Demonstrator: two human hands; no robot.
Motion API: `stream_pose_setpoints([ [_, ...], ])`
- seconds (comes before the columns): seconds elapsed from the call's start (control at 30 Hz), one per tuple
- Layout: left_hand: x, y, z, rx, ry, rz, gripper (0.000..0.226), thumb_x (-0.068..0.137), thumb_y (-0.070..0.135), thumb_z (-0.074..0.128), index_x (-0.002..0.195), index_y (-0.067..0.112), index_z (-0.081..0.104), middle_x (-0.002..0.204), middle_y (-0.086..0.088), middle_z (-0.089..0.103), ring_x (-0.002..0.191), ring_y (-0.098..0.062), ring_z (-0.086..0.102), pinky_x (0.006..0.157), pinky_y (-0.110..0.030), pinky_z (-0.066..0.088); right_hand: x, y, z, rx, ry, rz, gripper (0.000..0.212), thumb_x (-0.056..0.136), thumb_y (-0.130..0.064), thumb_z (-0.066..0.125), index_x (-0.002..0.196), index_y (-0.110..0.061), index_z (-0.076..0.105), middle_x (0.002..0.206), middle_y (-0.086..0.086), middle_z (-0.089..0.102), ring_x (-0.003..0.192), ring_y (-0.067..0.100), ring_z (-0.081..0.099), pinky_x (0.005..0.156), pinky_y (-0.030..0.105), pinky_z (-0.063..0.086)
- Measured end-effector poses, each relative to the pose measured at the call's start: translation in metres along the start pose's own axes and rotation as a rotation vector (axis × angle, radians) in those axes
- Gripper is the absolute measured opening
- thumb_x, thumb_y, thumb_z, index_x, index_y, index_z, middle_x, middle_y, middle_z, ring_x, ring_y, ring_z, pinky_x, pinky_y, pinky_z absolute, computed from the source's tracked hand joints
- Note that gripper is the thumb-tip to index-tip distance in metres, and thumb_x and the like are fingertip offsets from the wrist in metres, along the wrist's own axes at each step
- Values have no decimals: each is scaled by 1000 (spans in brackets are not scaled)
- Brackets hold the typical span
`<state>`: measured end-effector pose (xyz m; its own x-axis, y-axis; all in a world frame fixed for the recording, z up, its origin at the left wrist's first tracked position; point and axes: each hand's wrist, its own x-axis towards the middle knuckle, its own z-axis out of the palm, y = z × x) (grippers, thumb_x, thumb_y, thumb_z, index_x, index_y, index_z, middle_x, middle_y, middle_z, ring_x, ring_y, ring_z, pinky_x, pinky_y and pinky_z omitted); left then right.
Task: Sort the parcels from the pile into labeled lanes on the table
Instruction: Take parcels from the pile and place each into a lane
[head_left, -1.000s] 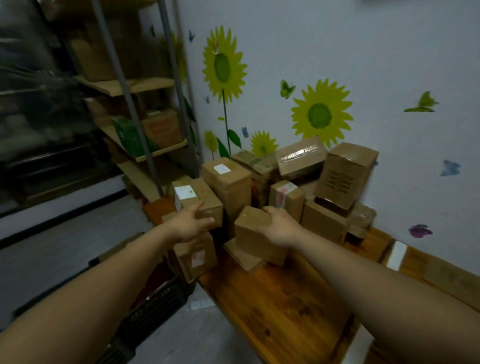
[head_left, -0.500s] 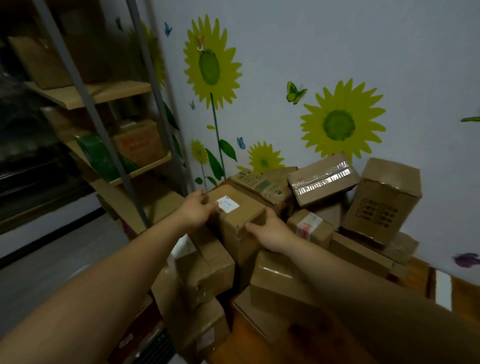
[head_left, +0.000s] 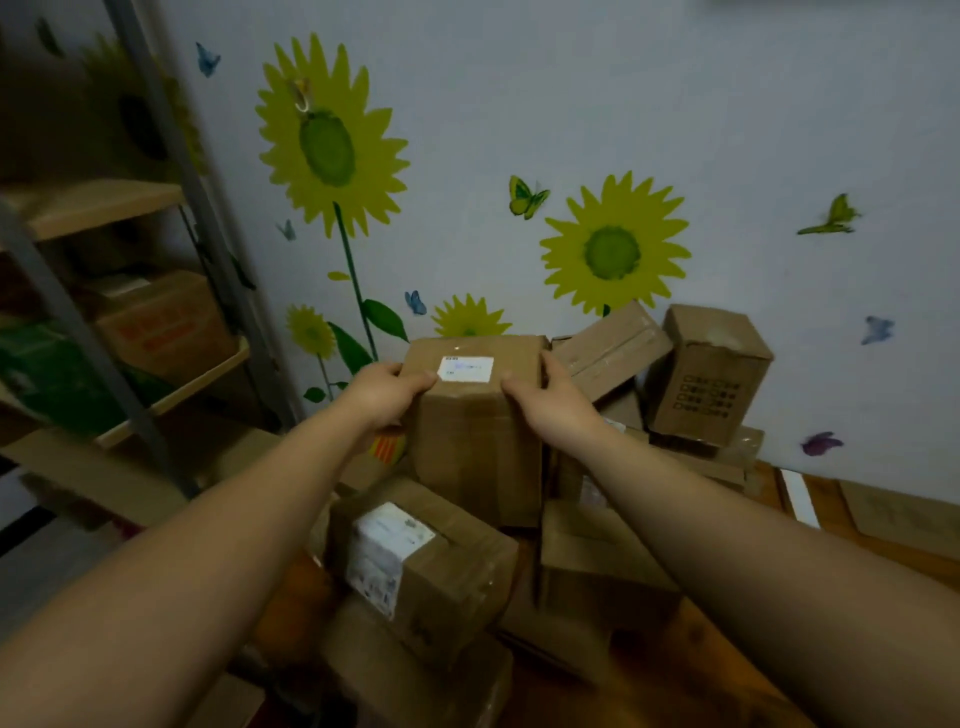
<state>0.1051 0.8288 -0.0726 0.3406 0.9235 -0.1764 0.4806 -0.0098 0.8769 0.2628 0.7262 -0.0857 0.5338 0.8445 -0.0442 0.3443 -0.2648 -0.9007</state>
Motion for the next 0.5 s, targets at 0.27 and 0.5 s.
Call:
stream_pose_setpoints([
  [0.27,-36,41,-26,-310,-6,181,45,92,39,55,133,30,38,111,2,51,86,-11,53,68,-31,47,-40,-51,-27,179,170,-147,62,93,-31,59,148,-21,30,120,-5,48,106,15,52,88,30,45],
  [0.5,-90,71,-10,-425,-92,193,56,91,67,23,106,29,62,103,0,63,95,-21,58,71,-37,50,-86,-51,-84,52,212,-310,97,82,-6,71,154,-22,8,132,-7,36,107,9,45,71,12,47],
])
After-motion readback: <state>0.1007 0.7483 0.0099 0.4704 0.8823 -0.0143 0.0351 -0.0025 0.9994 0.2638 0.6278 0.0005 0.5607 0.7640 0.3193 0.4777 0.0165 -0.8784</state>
